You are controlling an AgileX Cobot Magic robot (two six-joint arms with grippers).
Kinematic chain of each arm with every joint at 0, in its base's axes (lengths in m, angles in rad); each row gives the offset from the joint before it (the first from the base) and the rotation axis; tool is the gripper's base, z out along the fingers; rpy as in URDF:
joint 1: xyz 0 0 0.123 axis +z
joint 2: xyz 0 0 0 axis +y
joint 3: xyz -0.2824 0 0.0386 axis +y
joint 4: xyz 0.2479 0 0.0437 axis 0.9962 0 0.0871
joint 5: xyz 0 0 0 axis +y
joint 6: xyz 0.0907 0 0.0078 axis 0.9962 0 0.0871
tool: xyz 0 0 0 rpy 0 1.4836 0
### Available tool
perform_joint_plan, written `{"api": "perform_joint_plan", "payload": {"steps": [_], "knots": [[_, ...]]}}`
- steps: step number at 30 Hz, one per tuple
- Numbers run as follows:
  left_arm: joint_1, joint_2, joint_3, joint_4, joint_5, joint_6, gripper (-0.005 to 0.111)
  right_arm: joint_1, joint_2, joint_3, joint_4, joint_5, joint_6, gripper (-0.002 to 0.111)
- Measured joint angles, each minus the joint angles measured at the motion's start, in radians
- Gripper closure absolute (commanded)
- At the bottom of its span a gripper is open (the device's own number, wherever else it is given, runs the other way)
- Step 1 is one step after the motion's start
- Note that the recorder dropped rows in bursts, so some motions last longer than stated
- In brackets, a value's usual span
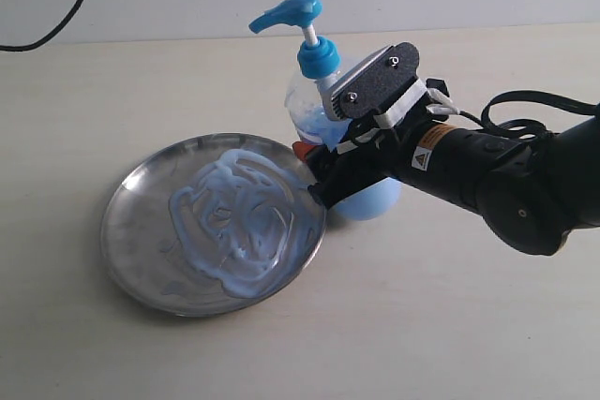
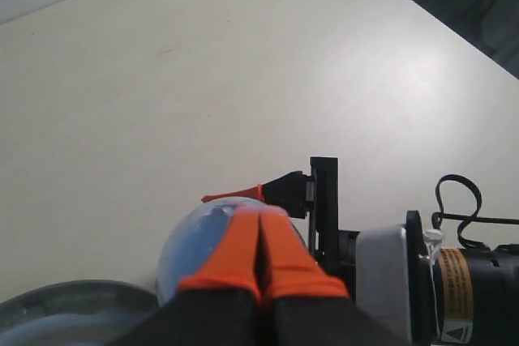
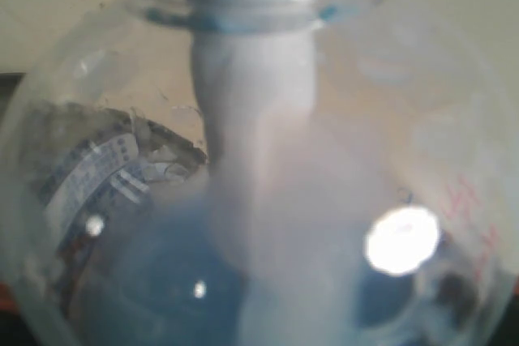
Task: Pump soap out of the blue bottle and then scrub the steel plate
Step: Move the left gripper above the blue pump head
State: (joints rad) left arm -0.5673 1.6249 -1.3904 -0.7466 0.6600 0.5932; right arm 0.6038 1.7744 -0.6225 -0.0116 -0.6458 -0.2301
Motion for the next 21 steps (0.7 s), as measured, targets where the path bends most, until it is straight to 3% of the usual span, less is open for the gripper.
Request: {"api": "perform_joint_plan", "payload": {"steps": [21], "knots": [[0.0, 0.031, -0.008, -0.007, 0.059, 0.0, 0.107, 0.0, 0.003, 0.0, -0.002, 0.03, 0.017, 0.108]]}}
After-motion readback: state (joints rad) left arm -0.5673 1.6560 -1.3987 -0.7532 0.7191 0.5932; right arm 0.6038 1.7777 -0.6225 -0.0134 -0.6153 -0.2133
